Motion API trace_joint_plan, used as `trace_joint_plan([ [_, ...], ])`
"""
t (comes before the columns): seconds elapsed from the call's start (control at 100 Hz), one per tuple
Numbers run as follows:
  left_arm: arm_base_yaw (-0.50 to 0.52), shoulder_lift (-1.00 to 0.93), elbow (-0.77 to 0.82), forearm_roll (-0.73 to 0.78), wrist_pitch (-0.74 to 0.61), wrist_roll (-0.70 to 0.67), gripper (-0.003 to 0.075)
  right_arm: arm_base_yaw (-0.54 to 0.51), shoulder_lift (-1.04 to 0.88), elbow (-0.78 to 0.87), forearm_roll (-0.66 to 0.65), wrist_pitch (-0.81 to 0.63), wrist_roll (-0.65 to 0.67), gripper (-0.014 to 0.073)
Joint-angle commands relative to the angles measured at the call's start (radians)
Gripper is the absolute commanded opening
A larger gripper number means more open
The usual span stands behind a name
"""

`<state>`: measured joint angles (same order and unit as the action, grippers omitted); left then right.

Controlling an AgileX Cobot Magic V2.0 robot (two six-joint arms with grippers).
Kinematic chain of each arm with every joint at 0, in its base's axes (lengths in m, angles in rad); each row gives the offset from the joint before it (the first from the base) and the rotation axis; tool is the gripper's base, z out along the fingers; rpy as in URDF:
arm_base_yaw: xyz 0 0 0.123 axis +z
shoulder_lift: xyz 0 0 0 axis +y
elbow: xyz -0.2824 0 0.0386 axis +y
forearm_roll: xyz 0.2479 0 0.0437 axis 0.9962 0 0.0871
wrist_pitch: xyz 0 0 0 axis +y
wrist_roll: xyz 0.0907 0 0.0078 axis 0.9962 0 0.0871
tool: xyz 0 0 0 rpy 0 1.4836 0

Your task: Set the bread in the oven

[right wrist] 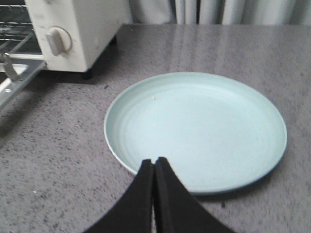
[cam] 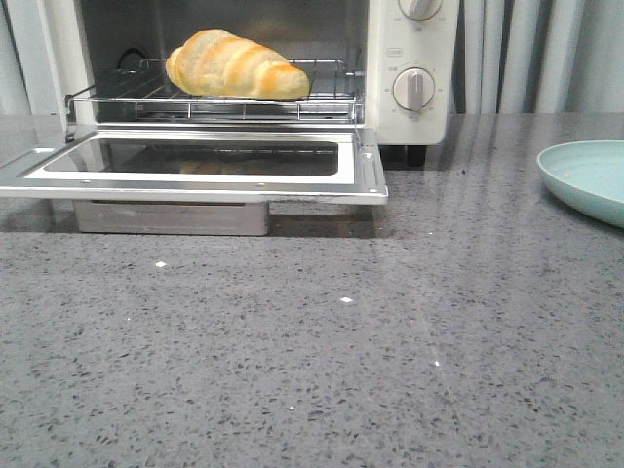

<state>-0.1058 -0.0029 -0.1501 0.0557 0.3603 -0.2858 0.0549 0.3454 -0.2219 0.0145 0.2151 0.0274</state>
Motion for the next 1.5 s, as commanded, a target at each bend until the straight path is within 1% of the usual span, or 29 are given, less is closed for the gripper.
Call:
trace_joint_plan([
  [0.0,0.003,-0.027,-0.027,-0.006,-0.078,-0.001,-0.0021,-0.024,-0.03,0.028,0.025,-0.14,0.003,-0.0057],
  [0.15,0.003,-0.027,-0.027,-0.006,-0.078,-0.001,-0.0021,-0.055,-0.102,0.097,0.025,-0.188,0.003,-0.0057],
  [0.35,0.003,-0.027,-0.027,-0.006,-0.078,-0.001,-0.0021,-0.089,-0.181,0.152,0.023,-0.188,0.003,-0.0057],
  [0.52,0.003,-0.027,-0.027,-0.006,-0.078,-0.001,-0.0021,-0.107,-0.234,0.166,0.013,-0.191,0.003,-0.0057],
  [0.63,0.003,-0.027,-0.027,-0.006,-0.078,-0.001,-0.0021,-0.13,-0.272,0.168,-0.024,-0.172,0.003,-0.0057],
  [0.77,0.003,-0.027,-0.027,-0.006,-0.078,-0.001,-0.0021,-0.17,-0.298,0.168,-0.041,-0.171,0.003,-0.0057],
  [0.91,0.003,-0.027,-0.027,-0.006,-0.078,-0.001,-0.0021,-0.203,-0.33,0.168,-0.064,-0.116,0.003,-0.0057],
  [1.0,0.003,-0.027,-0.027,-0.006,-0.078,-0.001,-0.0021,-0.203,-0.352,0.184,-0.064,-0.096,0.003,-0.0057],
  [1.17,0.003,-0.027,-0.027,-0.006,-0.078,-0.001,-0.0021,-0.203,-0.374,0.245,-0.064,-0.1,0.003,-0.0057],
  [1.26,0.003,-0.027,-0.027,-0.006,-0.078,-0.001,-0.0021,-0.199,-0.374,0.257,-0.064,-0.084,0.033,-0.0057],
  [1.49,0.003,-0.027,-0.027,-0.006,-0.078,-0.001,-0.0021,-0.127,-0.374,0.257,-0.075,-0.045,0.032,-0.0057],
])
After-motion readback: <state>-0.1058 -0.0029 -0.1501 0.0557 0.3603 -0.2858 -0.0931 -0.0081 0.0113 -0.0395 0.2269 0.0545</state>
